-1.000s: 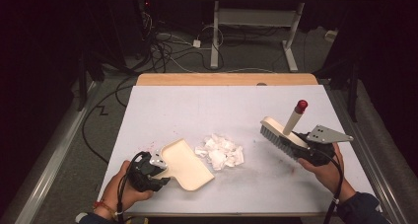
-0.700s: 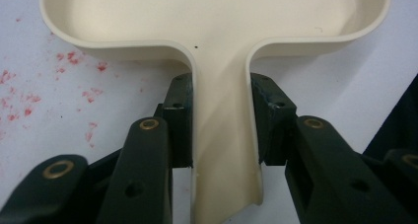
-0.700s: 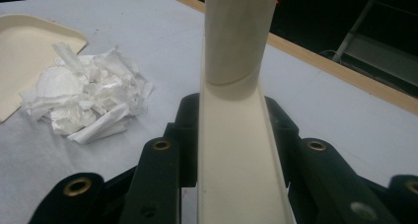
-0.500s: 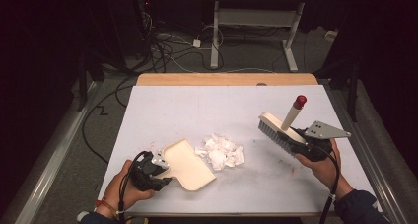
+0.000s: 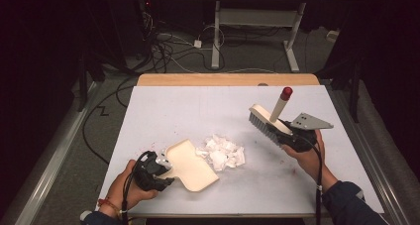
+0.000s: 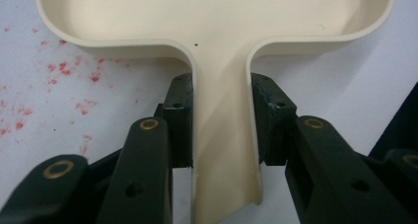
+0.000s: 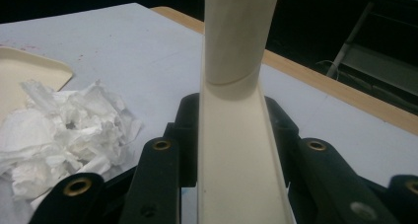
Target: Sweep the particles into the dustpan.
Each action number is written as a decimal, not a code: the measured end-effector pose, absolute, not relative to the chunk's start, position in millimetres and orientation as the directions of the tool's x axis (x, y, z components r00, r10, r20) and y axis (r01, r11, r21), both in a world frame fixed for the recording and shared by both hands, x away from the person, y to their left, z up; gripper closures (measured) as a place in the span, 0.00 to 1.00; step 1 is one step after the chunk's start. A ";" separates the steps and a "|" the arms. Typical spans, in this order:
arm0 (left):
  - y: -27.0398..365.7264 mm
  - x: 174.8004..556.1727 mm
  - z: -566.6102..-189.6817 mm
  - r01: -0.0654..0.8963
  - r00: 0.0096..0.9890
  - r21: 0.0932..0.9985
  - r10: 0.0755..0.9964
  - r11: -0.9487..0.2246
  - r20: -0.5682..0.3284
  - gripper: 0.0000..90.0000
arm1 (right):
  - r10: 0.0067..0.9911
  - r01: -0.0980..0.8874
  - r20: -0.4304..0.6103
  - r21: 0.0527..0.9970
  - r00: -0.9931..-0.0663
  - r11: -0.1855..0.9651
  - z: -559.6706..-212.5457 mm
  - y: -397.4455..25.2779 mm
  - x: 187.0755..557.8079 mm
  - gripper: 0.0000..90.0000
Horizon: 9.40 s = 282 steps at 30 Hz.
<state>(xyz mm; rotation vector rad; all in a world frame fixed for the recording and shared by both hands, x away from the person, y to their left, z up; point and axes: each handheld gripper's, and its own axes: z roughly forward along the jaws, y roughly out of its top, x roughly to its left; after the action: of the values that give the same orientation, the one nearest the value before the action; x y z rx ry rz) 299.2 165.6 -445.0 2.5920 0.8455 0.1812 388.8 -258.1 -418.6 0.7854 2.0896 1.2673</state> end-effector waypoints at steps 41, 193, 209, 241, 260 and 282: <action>129.4 314.1 -447.6 0.530 0.820 0.398 0.573 -0.749 -0.015 0.70 | 0.667 0.182 -0.137 0.904 -0.733 0.386 -458.9 -148.8 364.4 0.75; 72.5 329.3 -457.9 0.529 0.823 0.396 0.567 -0.751 -0.025 0.70 | 0.507 0.193 -0.058 0.882 -0.860 0.429 -412.6 -222.2 306.0 0.75; 71.6 329.1 -457.6 0.522 0.827 0.390 0.561 -0.758 -0.015 0.70 | 0.597 0.170 -0.171 0.866 -0.784 0.471 -405.0 -241.4 311.4 0.75; 69.9 330.3 -458.3 0.536 0.817 0.406 0.576 -0.740 -0.026 0.70 | 0.553 0.139 -0.137 0.893 -0.822 0.429 -409.7 -232.2 323.9 0.75; 74.0 330.3 -459.2 0.540 0.813 0.421 0.582 -0.729 -0.036 0.70 | 0.490 0.090 -0.177 0.876 -0.853 0.474 -435.7 -185.0 338.2 0.75; 84.4 334.6 -461.0 0.571 0.785 0.442 0.617 -0.691 -0.050 0.70 | 0.577 0.072 -0.164 0.929 -0.800 0.363 -404.4 -208.9 332.7 0.75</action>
<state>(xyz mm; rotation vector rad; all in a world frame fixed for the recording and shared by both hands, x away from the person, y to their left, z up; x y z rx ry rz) 334.6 84.4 -461.0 2.5357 0.8938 0.1415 332.7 -208.9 -404.4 0.5623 2.1610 1.4383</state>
